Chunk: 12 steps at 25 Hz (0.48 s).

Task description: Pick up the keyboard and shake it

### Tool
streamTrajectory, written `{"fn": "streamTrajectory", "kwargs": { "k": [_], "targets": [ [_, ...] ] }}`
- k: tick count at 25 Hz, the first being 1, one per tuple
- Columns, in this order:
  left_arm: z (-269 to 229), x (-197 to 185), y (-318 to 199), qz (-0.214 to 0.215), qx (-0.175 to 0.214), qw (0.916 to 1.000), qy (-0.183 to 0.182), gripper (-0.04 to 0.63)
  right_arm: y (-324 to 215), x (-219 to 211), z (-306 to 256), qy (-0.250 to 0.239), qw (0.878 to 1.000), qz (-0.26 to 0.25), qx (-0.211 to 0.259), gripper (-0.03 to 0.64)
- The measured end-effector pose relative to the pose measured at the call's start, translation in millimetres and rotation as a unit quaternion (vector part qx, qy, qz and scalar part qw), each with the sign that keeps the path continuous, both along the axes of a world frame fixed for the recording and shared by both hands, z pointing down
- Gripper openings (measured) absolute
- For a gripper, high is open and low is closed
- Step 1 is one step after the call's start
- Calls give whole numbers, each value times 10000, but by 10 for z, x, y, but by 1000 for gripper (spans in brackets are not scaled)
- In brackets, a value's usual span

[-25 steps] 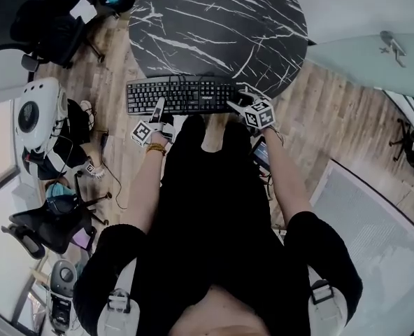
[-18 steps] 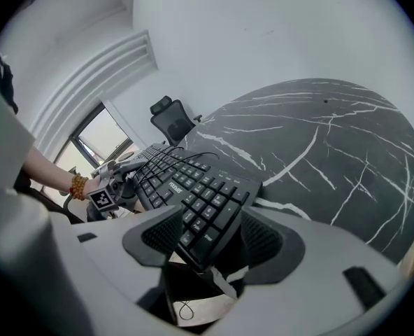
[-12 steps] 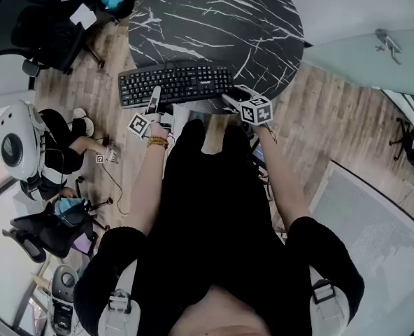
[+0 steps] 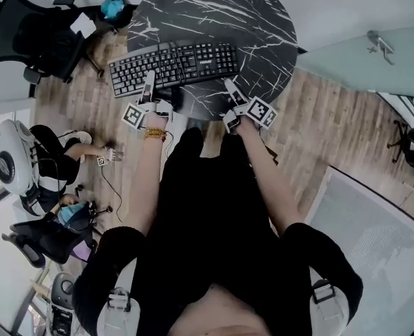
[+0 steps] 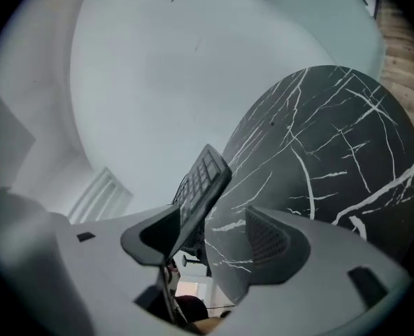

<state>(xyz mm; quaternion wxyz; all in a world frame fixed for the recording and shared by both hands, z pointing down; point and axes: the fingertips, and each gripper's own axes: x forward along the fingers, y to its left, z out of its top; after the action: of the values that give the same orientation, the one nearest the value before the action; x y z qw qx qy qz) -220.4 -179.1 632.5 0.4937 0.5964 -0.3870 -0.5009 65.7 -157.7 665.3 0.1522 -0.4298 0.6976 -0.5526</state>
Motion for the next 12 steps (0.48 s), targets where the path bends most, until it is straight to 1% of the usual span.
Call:
{"fn": "streamTrajectory", "kwargs": {
  "k": [3,6,8,12],
  "targets": [
    [-210,130,-108,170,228,9996,3,74,-107,33,-100,-539,9974,477,62,268],
    [-395,296,-199,403,426,9982,-87,74,-292,43,-251,-1114,9899,821,308,268],
    [-458,404,-246,545,444,9975,-83,74,-388,6,-319,-1519,9831,903,477,268],
    [-521,632,-282,774,374,9963,-73,75,-512,36,-487,-1884,9733,1067,767,267]
  ]
}}
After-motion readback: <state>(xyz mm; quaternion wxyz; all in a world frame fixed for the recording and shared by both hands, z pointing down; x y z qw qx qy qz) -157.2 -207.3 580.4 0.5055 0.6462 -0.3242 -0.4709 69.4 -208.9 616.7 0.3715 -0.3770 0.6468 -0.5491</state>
